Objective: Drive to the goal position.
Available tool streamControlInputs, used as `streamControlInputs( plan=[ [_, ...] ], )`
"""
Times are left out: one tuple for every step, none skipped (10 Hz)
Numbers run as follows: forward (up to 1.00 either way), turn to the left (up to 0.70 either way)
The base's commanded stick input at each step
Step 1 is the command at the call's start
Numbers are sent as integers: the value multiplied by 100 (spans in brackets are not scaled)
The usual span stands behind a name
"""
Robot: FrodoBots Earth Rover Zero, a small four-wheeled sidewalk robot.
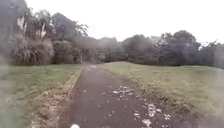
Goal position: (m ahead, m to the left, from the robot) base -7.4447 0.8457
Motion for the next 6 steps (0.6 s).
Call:
streamControlInputs(
  plan=[
    [0,-100],
    [0,-100],
    [0,-100],
    [0,-100],
    [0,-100],
    [0,-100]
  ],
)
